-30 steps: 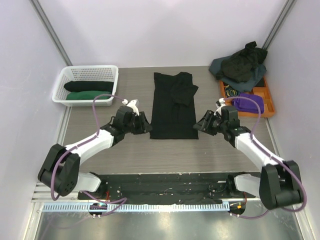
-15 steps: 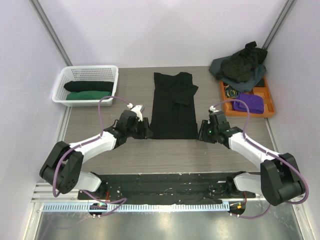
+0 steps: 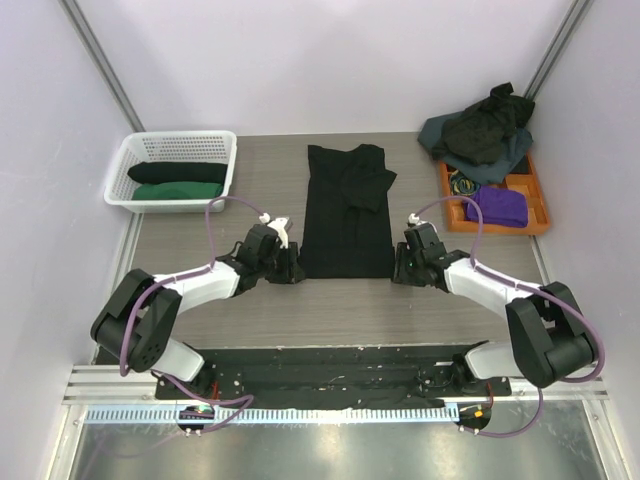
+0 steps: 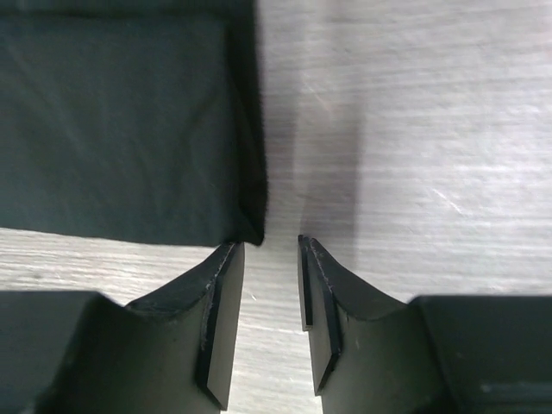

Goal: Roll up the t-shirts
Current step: Roll the T-shirt to the center of the board.

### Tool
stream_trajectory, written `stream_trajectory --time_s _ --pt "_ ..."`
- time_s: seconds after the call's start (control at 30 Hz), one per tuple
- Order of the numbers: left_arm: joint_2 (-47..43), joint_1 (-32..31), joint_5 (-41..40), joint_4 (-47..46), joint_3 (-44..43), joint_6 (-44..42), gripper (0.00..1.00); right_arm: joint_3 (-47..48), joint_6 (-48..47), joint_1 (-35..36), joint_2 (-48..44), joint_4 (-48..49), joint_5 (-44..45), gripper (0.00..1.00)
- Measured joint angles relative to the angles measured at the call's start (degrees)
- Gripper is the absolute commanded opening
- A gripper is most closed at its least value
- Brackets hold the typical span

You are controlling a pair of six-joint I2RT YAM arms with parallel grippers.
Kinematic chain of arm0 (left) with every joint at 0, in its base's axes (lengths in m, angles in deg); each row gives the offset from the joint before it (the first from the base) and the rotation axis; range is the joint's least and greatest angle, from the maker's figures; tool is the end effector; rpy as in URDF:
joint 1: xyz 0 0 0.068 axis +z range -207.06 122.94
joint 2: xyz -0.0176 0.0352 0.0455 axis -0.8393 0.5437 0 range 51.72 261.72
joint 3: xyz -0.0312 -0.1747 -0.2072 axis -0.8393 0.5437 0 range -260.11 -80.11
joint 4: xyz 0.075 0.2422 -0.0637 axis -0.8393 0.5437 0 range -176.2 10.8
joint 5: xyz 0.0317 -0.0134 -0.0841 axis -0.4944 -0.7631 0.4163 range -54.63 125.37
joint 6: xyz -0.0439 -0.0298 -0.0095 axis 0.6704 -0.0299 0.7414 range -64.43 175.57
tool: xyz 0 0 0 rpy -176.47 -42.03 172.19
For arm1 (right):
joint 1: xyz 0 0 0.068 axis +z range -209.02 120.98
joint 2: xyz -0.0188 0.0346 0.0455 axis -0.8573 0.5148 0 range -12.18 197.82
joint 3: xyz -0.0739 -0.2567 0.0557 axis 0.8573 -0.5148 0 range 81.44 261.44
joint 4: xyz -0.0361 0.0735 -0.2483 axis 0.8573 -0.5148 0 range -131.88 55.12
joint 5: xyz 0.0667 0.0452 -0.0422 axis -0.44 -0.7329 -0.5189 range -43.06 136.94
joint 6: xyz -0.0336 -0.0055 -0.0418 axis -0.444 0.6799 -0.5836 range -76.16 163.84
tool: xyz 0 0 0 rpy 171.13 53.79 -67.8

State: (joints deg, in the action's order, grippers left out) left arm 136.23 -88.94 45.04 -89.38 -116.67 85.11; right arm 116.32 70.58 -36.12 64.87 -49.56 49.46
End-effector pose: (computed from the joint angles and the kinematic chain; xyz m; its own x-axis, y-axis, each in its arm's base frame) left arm 0.2353 -0.1533 0.1577 -0.8270 -0.0582 -0.5592 0.2460 0.8569 -0.4530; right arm 0.2241 0.0929 0.1592 -0.8537 0.1274 -0.5049 0.0197 0.9768 0.2132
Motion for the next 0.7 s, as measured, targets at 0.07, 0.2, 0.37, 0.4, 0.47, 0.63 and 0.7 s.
stream_trajectory --time_s 0.07,0.2,0.37,0.4,0.47,0.63,0.7 --pt "0.0 0.0 0.0 0.0 0.0 0.0 0.43 0.2 -0.2 0.6 0.7 1.1 0.1 0.38" --pt "0.1 0.0 0.0 0.0 0.0 0.0 0.41 0.4 -0.7 1.7 1.7 3.0 0.7 0.33" --pt "1.2 0.0 0.0 0.0 0.0 0.0 0.34 1.1 -1.3 2.5 2.9 3.6 1.6 0.16" --pt "1.4 0.0 0.0 0.0 0.0 0.0 0.32 1.3 -1.4 2.6 3.2 3.7 1.6 0.13" --pt "1.7 0.0 0.0 0.0 0.0 0.0 0.30 1.4 -1.6 2.9 3.5 3.9 1.9 0.05" --pt "2.1 0.0 0.1 0.0 -0.2 0.0 0.37 1.4 -1.7 3.3 3.6 3.9 1.9 0.02" --pt "2.5 0.0 0.4 -0.1 -0.6 0.0 0.40 1.4 -1.7 3.3 3.6 3.9 1.9 0.02"
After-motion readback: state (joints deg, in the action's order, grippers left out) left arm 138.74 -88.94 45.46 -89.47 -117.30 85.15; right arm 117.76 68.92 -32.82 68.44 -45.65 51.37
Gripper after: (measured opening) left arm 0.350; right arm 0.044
